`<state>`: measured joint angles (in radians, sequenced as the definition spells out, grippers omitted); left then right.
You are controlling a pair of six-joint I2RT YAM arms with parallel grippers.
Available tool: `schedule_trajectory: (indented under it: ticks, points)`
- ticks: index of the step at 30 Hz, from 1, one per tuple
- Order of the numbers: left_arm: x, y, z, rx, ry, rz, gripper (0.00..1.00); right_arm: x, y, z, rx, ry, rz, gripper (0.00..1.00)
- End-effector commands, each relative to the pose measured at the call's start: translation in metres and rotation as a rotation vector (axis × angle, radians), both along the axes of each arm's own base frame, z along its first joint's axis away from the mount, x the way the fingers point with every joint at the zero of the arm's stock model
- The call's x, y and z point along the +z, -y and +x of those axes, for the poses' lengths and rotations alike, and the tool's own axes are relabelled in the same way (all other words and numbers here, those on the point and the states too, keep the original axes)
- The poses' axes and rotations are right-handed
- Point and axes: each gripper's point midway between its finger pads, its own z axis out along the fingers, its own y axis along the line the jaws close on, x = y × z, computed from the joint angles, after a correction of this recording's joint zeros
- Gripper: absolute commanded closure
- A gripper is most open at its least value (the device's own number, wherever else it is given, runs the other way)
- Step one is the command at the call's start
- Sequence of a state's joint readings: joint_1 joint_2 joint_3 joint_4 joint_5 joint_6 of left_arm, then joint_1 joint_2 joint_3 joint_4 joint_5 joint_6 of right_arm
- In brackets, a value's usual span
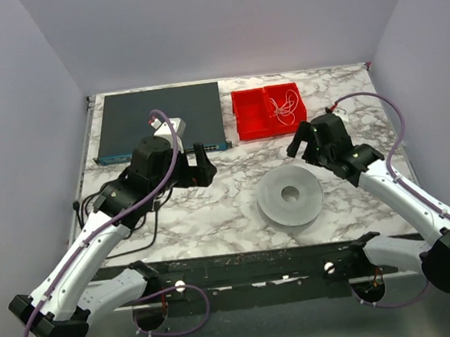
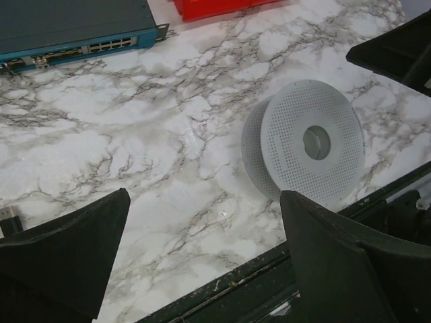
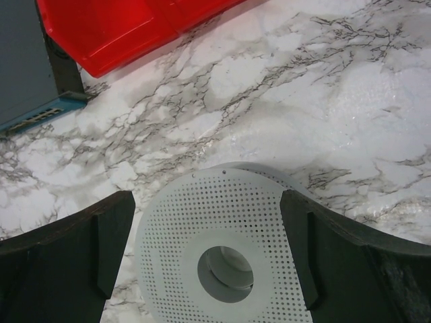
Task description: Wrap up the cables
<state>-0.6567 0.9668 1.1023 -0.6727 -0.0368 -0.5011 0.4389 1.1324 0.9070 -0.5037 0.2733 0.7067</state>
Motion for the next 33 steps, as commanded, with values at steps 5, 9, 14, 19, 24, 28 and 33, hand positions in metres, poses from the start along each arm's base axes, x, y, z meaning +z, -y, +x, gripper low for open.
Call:
schedule_trajectory:
  ticks: [5, 9, 14, 19, 24, 28, 33]
  points:
    - [-0.005, 0.061, -0.018, -0.206, -0.142, -0.242, 0.01, -0.002, 0.006, -0.005, -0.009, 0.006, -0.022, 0.0]
    - [-0.017, 0.089, -0.024, -0.27, -0.241, -0.377, 0.03, -0.002, 0.005, -0.006, -0.005, 0.009, -0.015, 0.0]
    - [-0.045, 0.111, -0.029, -0.309, -0.359, -0.516, 0.04, 0.005, 0.006, -0.008, 0.0, 0.022, -0.014, 0.0]
    - [-0.069, 0.123, -0.029, -0.336, -0.411, -0.609, 0.06, 0.009, 0.005, -0.01, 0.015, 0.03, -0.008, 0.0]
    - [-0.097, 0.13, -0.026, -0.322, -0.463, -0.655, 0.09, 0.004, 0.005, -0.013, 0.02, 0.021, -0.008, 0.0]
    - [-0.118, 0.136, -0.024, -0.321, -0.506, -0.693, 0.11, 0.004, 0.005, -0.015, 0.024, 0.02, -0.006, 0.0]
    - [-0.138, 0.149, -0.02, -0.329, -0.565, -0.748, 0.17, 0.004, 0.008, -0.018, 0.02, 0.022, -0.013, 0.0]
